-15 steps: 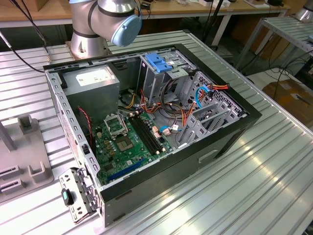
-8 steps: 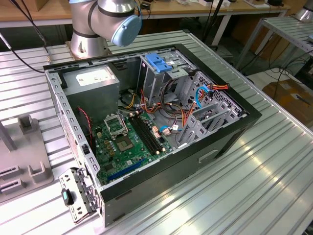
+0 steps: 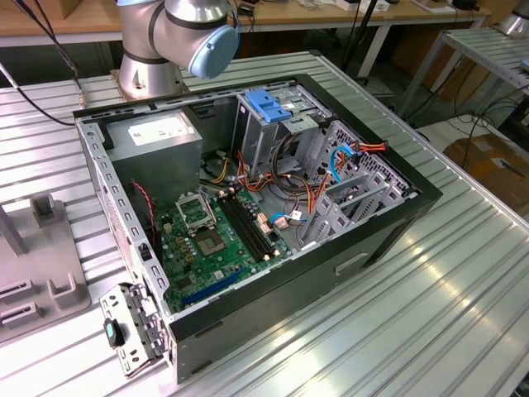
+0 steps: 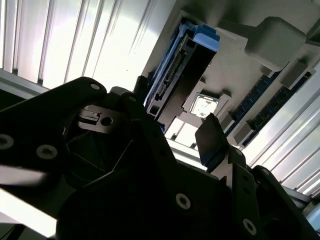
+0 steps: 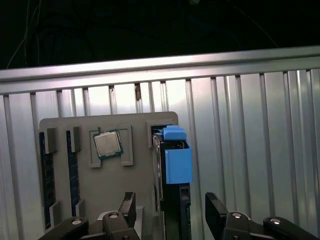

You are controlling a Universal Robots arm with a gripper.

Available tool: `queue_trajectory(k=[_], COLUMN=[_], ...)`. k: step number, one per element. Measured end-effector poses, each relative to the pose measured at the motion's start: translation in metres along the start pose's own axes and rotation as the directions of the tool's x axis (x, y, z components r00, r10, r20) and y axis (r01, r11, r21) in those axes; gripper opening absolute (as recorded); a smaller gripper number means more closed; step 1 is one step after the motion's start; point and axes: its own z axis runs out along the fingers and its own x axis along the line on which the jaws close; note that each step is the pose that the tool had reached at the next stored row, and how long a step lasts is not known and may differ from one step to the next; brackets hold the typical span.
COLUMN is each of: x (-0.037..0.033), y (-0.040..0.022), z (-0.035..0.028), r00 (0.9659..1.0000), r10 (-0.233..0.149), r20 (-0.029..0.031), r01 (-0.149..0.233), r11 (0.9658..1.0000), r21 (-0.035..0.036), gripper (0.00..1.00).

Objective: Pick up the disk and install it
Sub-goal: 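Pick up the disk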

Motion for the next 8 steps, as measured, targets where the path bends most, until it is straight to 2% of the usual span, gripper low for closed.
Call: queue_trajectory(k=[4,8], x=[0.0002,0.0001], y=[0.0001,0.0002], z=[0.0066,0.0101], r00=[0.9995,0.9986], r10=[-0.03,-0.053], r20=[0.0007,0.0008], r01=[0.03,0.053], r11=[0.9995,0.9986], r21=[-0.0009,-0.0009], gripper=[0.66,0.66])
